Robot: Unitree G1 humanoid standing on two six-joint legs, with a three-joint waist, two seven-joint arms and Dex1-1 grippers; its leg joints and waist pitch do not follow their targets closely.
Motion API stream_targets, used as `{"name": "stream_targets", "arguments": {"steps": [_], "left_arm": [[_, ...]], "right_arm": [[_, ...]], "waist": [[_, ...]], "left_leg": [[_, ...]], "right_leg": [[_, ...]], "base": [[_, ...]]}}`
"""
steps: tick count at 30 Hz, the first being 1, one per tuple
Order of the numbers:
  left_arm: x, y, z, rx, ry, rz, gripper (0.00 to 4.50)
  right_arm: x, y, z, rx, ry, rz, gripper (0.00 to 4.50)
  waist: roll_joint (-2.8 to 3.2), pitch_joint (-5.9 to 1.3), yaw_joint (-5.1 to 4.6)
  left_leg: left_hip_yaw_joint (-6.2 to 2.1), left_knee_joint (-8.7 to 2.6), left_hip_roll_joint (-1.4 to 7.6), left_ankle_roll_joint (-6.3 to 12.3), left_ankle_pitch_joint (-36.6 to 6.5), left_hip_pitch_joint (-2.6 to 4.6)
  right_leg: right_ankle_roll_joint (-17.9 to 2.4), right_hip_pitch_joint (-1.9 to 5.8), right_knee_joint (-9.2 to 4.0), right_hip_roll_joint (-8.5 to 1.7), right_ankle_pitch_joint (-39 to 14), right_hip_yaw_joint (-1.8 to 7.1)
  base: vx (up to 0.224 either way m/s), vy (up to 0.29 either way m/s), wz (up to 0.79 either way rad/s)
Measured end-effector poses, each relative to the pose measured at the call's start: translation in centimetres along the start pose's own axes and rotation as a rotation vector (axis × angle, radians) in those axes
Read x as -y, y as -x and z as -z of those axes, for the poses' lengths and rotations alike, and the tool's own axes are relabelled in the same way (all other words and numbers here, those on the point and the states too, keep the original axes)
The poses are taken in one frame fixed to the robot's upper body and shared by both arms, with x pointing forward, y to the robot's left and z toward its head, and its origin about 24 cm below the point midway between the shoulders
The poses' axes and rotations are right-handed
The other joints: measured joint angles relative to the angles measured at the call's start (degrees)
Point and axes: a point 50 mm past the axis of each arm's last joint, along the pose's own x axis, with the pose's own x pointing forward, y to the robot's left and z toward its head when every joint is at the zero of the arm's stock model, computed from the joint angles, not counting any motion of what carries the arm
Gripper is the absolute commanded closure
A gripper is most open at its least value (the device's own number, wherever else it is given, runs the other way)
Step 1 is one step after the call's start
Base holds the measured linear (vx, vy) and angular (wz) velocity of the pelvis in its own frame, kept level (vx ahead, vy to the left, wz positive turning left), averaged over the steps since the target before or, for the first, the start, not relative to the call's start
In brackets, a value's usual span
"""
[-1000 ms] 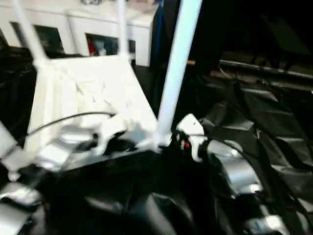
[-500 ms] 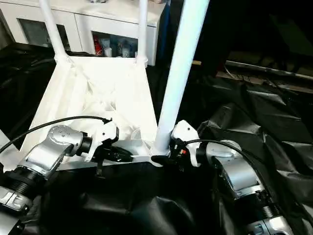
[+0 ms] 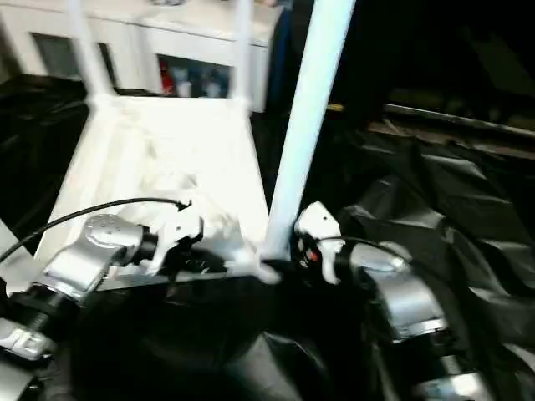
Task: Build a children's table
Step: Rotate leg to tighten
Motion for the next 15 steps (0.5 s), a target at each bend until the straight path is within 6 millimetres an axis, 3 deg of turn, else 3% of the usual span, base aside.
{"name": "stream_targets", "arguments": {"steps": [3, 9, 12, 15], "left_arm": [[-0.5, -1.8, -0.8, 0.004, 0.011, -0.11, 4.5], [-0.4, -5.2, -2.3, -0.005, 0.055, -0.252, 4.5], [-0.4, -5.5, -2.5, -0.006, 0.053, -0.266, 4.5], [-0.5, -5.6, -2.6, -0.007, 0.053, -0.266, 4.5]], "right_arm": [[0.7, -1.3, 0.1, 0.033, -0.092, 0.202, 1.87], [1.5, -3.7, -0.6, 0.028, -0.171, 0.508, 1.87], [1.5, -3.8, -0.6, 0.031, -0.174, 0.534, 1.87], [1.6, -3.7, -0.7, 0.039, -0.173, 0.529, 1.17]], "waist": [[0.02, -0.03, -0.72], [0.21, -0.2, -1.0], [0.28, -0.28, -0.84], [0.29, -0.29, -0.72]], "left_leg": [[-0.01, -0.01, -0.01, -0.02, 0.0, 0.12], [-0.03, 0.02, -0.06, -0.01, 0.0, 0.14], [-0.03, 0.0, -0.06, -0.01, 0.0, 0.14], [-0.03, -0.12, -0.06, -0.01, 0.0, 0.13]], "right_leg": [[0.2, 0.02, -0.04, -0.02, -0.1, -0.02], [0.2, 0.07, -0.22, -0.06, -0.1, 0.01], [0.2, 0.1, -0.22, -0.06, -0.1, 0.02], [0.2, 0.08, -0.2, -0.05, -0.1, 0.0]], "base": [[0.0, 0.0, 0.0], [0.0, 0.0, 0.0], [0.0, 0.0, 0.0], [0.0, 0.0, 0.0]]}}
